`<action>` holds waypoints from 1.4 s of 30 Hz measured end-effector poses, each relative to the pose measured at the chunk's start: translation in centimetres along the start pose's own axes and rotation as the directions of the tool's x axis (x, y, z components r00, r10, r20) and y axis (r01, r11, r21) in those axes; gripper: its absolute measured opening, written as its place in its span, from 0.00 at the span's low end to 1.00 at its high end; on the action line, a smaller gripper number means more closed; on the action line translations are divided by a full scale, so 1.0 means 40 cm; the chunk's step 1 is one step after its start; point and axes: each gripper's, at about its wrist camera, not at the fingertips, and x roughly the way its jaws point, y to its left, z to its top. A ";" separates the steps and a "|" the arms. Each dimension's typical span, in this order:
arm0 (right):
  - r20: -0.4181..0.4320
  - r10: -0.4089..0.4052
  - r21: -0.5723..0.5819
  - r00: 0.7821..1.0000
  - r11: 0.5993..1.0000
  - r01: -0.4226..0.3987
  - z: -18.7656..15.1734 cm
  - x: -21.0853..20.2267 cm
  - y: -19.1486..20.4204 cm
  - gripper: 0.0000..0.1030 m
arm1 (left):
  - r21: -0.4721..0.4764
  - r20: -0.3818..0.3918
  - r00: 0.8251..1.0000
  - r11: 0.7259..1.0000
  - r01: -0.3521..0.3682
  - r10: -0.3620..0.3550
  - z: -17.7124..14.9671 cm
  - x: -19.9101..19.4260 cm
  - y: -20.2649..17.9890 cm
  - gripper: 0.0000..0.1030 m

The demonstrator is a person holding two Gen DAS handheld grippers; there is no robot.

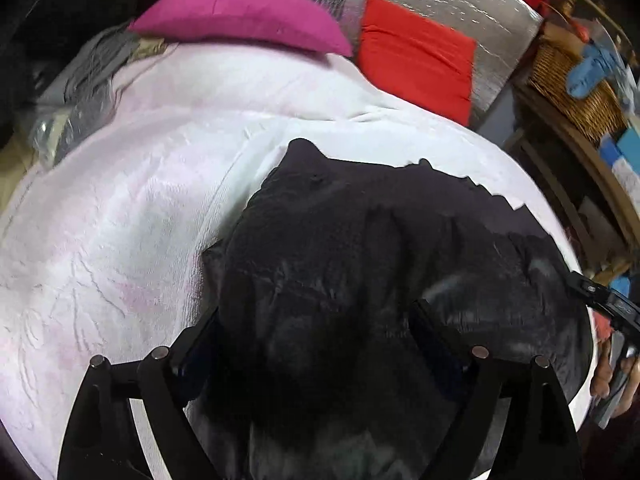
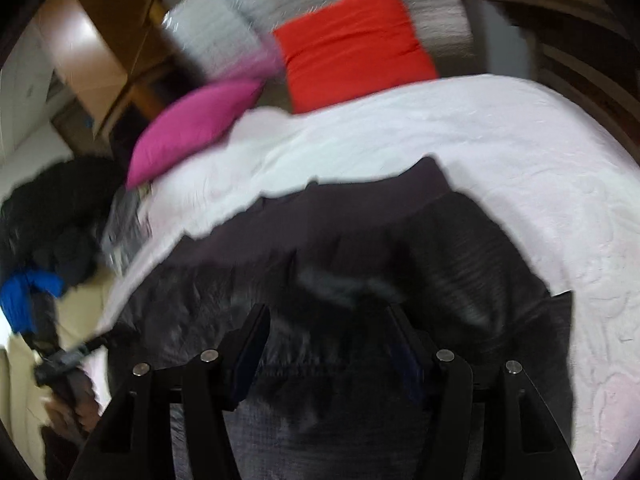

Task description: Fold large clothes

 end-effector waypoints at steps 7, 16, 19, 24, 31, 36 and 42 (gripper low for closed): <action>-0.033 -0.110 -0.062 0.993 0.992 0.108 -0.035 0.031 0.027 0.60 | 0.080 -0.066 0.982 0.982 -0.172 0.178 -0.039 0.083 -0.018 0.90; 0.051 0.018 -0.125 0.999 0.992 -0.011 -0.129 -0.153 0.104 0.60 | 0.072 0.076 0.975 0.974 -0.216 0.211 -0.090 -0.073 -0.066 0.90; 0.030 0.003 -0.107 1.000 0.994 0.000 -0.182 -0.158 0.122 0.60 | 0.097 0.112 0.959 0.957 -0.273 0.262 -0.122 -0.093 -0.103 0.90; -0.071 -0.104 -0.117 0.992 0.989 0.095 -0.239 -0.079 0.122 0.61 | 0.176 0.093 0.930 0.913 -0.368 0.356 -0.176 -0.039 -0.144 0.90; -0.054 -0.039 -0.046 0.998 0.998 0.036 -0.261 -0.126 0.133 0.61 | 0.173 0.124 0.917 0.901 -0.397 0.380 -0.195 -0.096 -0.143 0.90; 0.058 -0.024 -0.034 0.998 0.999 0.026 -0.303 -0.244 0.156 0.65 | 0.125 0.194 0.898 0.898 -0.423 0.396 -0.251 -0.213 -0.160 0.90; 0.138 -0.017 -0.047 0.990 0.999 0.024 -0.347 -0.386 0.200 0.69 | 0.135 0.297 0.866 0.880 -0.455 0.402 -0.308 -0.372 -0.218 0.90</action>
